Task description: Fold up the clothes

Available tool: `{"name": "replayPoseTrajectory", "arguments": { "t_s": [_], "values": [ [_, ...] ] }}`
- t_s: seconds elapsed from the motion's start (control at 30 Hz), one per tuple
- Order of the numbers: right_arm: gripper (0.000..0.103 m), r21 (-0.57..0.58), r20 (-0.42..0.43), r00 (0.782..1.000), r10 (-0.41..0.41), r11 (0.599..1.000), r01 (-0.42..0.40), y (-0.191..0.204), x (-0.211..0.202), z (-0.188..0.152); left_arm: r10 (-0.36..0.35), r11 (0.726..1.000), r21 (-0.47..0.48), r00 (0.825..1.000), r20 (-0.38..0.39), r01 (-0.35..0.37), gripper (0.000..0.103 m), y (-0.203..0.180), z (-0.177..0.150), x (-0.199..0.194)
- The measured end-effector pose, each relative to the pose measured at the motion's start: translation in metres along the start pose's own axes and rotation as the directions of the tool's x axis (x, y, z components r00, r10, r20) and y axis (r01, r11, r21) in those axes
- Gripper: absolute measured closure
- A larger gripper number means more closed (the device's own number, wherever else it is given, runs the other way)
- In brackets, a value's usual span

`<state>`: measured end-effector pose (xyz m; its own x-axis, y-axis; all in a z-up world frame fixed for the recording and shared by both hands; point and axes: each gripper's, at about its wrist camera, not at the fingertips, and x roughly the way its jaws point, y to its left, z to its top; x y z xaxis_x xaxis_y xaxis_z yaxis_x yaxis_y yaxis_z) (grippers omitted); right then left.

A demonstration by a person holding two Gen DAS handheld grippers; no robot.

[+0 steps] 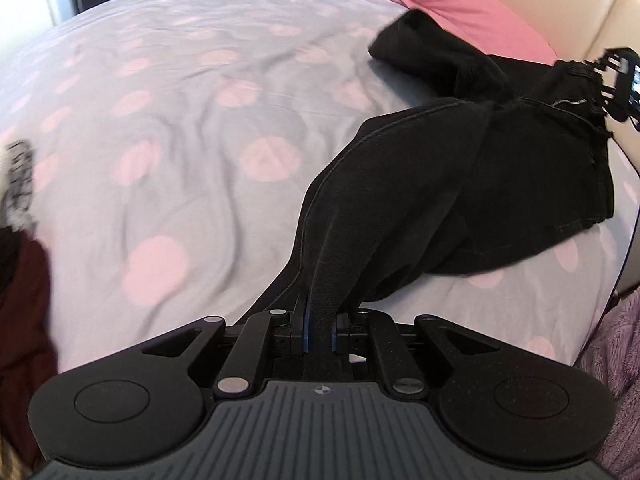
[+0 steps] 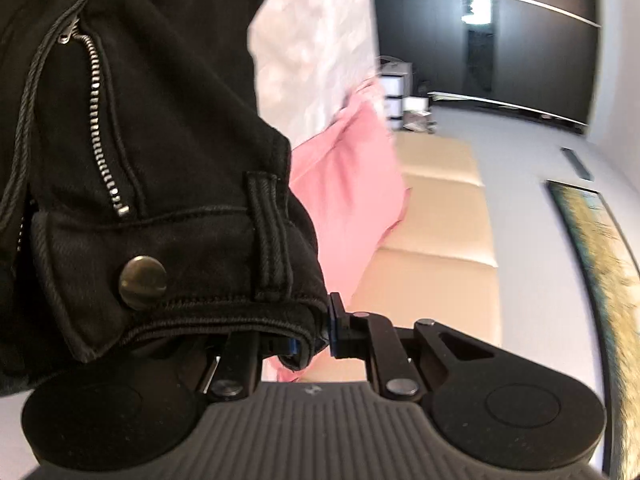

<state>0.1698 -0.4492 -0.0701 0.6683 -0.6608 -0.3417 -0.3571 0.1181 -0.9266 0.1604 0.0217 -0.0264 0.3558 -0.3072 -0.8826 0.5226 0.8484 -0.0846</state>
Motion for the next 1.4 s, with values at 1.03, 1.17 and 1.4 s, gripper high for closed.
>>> {"name": "replayPoseTrajectory", "arguments": {
  "t_s": [1.03, 1.17, 1.4],
  "values": [
    [0.019, -0.460, 0.011, 0.998, 0.062, 0.887, -0.050, 0.091, -0.041, -0.095, 0.043, 0.999, 0.011, 0.997, 0.057, -0.044, 0.085, 0.002, -0.010, -0.023],
    [0.019, -0.201, -0.008, 0.987, 0.158, 0.967, -0.156, 0.082, -0.059, -0.103, 0.040, 0.999, 0.021, 0.998, 0.055, -0.041, 0.081, 0.002, -0.017, -0.027],
    [0.025, 0.057, 0.205, 0.909, 0.362, 0.923, -0.380, 0.099, -0.120, -0.101, 0.040, 0.997, 0.065, 0.998, 0.048, -0.043, 0.061, -0.004, -0.029, -0.033]
  ]
}}
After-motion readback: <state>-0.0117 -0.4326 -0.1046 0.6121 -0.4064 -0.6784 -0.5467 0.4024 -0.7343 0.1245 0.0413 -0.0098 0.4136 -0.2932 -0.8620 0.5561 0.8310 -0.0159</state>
